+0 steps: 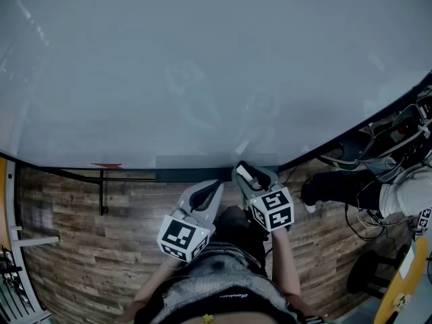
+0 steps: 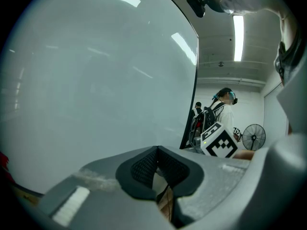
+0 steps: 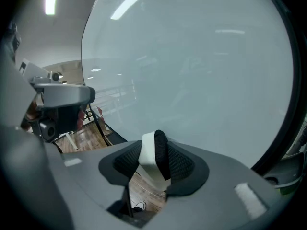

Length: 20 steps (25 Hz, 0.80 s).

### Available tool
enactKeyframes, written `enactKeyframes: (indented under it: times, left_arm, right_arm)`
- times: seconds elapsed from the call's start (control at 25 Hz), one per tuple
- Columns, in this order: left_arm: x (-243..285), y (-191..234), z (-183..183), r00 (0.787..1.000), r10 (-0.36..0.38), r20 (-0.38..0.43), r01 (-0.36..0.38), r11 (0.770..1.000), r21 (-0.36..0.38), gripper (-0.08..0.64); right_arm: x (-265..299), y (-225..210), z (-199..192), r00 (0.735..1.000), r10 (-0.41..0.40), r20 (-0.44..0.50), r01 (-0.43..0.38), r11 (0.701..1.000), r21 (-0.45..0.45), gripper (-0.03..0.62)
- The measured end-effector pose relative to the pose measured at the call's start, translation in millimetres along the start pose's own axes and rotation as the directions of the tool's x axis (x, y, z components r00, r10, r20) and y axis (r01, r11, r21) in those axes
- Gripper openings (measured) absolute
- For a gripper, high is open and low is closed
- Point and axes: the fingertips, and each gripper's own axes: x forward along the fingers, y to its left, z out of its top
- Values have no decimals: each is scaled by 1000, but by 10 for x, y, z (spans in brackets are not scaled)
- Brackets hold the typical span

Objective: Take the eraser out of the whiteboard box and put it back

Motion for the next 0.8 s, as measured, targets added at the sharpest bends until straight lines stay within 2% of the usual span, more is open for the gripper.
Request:
enactKeyframes:
  times: [0.32,0.68,0.8]
  left_arm:
    - [-3,-10,-29,1000,2,-2,-2,1000,1,0]
    - [-7,-58,-65,1000,-7,-4,7,1000,-1,0]
    - [-34,-62,-84,1000,-8,-2,8,1000,-1,0]
  right_arm:
    - [-11,5,-24,1000,1,25,-1,1000,-8,178]
    - [-114,40,-29,997,16,78,-16,1000,-1,239]
    - [-141,78,-29,996,16,93,-17,1000,6,241]
